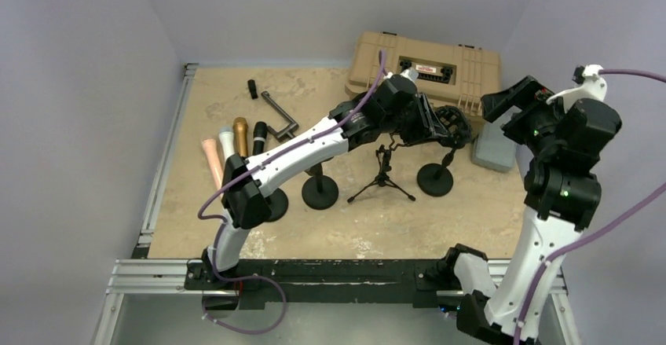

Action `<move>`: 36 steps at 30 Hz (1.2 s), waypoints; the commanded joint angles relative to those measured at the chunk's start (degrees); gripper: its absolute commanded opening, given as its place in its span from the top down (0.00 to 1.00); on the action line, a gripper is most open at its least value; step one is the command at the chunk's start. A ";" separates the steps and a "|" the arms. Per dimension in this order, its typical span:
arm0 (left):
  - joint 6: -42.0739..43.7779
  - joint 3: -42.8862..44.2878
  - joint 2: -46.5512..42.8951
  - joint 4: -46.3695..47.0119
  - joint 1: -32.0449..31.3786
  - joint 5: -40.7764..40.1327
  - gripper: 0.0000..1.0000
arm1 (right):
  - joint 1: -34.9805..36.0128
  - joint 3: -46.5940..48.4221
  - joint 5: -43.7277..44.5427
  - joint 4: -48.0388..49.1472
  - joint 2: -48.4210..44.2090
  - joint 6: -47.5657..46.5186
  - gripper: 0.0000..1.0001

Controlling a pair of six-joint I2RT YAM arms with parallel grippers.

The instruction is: Remove the microphone from the stand

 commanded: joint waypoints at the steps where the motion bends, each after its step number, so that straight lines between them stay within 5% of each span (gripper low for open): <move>1: 1.47 0.15 -2.02 3.29 1.13 0.96 0.65 | 0.47 -5.21 7.57 4.25 3.69 -6.24 0.13; 13: 8.33 -2.13 -7.66 2.35 2.98 3.15 0.31 | 0.10 -15.79 1.22 11.98 7.61 -6.08 0.08; 20: 17.71 -4.16 -17.29 -1.34 2.93 4.57 0.12 | -3.52 -17.80 -9.97 15.99 10.74 -5.45 0.08; 28: 37.77 -9.31 -35.62 -10.31 2.98 0.37 0.07 | -10.97 -28.27 -30.55 29.90 10.41 1.47 0.14; 36: 55.45 -32.55 -57.20 -1.94 2.98 -12.24 0.04 | -15.70 -37.66 -38.63 43.03 6.76 11.92 0.26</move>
